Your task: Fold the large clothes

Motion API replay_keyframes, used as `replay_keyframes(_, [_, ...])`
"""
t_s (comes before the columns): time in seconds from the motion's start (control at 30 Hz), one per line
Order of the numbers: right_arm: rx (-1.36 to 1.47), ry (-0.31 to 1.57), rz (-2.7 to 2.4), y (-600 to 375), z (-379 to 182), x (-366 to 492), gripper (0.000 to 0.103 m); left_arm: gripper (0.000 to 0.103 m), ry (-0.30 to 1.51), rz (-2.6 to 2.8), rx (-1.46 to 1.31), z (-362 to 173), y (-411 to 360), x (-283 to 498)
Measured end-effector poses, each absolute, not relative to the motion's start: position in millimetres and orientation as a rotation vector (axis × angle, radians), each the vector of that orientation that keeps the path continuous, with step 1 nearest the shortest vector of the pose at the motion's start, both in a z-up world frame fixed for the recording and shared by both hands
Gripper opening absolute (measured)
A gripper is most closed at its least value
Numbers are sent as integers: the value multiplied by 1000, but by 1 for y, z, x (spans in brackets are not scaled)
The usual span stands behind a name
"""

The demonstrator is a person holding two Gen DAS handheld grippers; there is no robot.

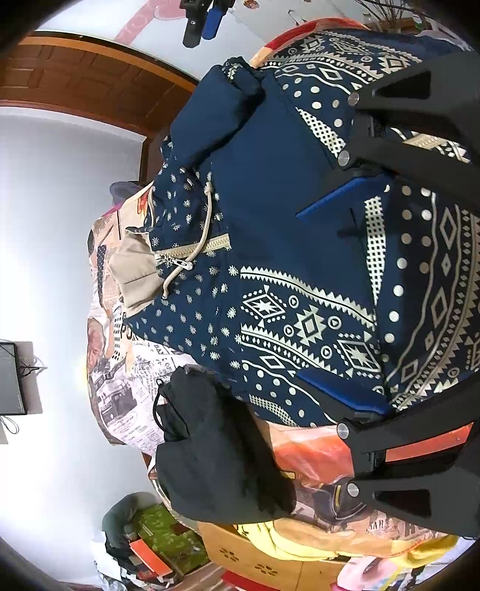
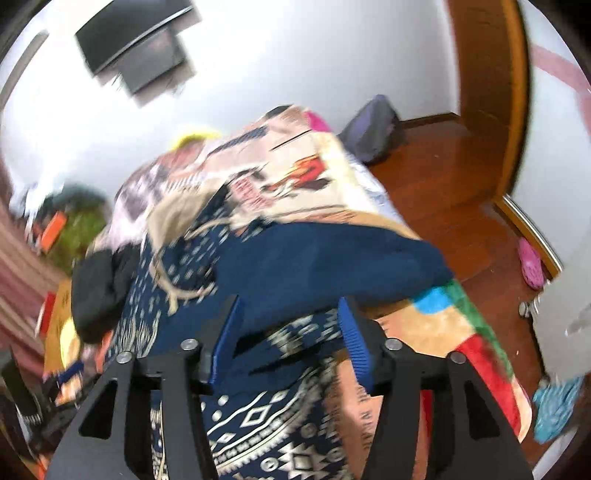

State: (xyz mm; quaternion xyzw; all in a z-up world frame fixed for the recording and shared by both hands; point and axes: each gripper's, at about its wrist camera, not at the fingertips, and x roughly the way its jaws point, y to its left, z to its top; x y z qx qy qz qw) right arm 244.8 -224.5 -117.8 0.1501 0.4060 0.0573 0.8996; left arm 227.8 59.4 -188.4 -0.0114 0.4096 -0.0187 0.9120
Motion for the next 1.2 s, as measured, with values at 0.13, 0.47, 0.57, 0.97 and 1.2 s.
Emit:
replay_keyframes(0.13, [449, 876, 89, -253, -135, 262, 51, 81, 846, -41, -38, -191, 59, 234])
replay_keyframes(0.47, [749, 1039, 42, -296, -209, 292, 51, 81, 921, -51, -57, -220, 58, 255])
replay_keyframes(0.57, [794, 1038, 49, -299, -221, 299, 51, 81, 940, -50, -71, -227, 59, 259])
replay_keyframes(0.97, [689, 901, 53, -292, -192, 306, 14, 81, 934, -34, -80, -227, 63, 258])
replay_keyframes(1.2, [597, 746, 186, -258, -118, 280, 8, 81, 893, -22, -75, -213, 72, 242])
